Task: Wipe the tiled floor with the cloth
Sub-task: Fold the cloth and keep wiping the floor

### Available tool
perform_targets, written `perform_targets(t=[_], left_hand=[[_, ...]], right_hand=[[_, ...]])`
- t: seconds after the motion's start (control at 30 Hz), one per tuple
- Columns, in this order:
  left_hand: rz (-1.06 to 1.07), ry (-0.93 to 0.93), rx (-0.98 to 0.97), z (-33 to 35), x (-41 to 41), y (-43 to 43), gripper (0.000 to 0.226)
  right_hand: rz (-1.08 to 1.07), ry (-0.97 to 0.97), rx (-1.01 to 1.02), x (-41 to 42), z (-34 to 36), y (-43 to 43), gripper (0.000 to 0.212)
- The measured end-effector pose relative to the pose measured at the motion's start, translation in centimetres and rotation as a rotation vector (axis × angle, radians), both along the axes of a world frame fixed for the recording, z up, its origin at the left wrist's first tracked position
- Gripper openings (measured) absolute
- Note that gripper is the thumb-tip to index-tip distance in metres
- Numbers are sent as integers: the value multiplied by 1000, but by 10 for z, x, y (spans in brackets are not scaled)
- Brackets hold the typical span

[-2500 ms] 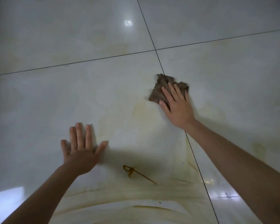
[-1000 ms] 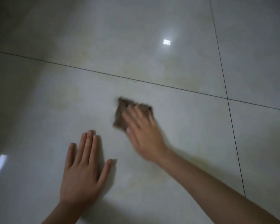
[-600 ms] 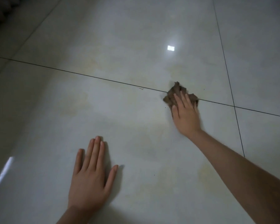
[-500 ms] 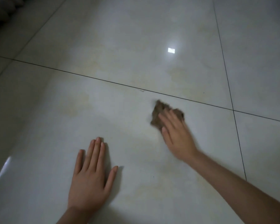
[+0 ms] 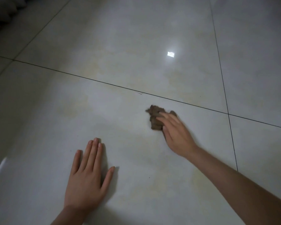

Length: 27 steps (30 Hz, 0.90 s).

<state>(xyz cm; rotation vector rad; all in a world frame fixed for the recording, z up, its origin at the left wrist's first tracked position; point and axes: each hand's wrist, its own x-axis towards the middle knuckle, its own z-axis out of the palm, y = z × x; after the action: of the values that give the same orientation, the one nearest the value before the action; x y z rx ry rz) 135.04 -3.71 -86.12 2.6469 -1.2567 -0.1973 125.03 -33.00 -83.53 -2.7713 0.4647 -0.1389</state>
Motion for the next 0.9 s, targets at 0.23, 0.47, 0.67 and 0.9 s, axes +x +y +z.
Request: perform_targets(t=[0.23,0.47,0.67,0.9], left_hand=[[4,6,-12,0,1,0,76],[0,19,-15,1,0,-1,76],[-6,4,-4,-1,2,0,73],[4,24,-13,5,2,0,67]], right_hand=[[-74,-17,12,-4,-3,18,37],[-204,42,-60,13,-7,-29,39],[-704,185,-112,39,-17,-37,51],[-163,144,-141,33,-22,128,50]])
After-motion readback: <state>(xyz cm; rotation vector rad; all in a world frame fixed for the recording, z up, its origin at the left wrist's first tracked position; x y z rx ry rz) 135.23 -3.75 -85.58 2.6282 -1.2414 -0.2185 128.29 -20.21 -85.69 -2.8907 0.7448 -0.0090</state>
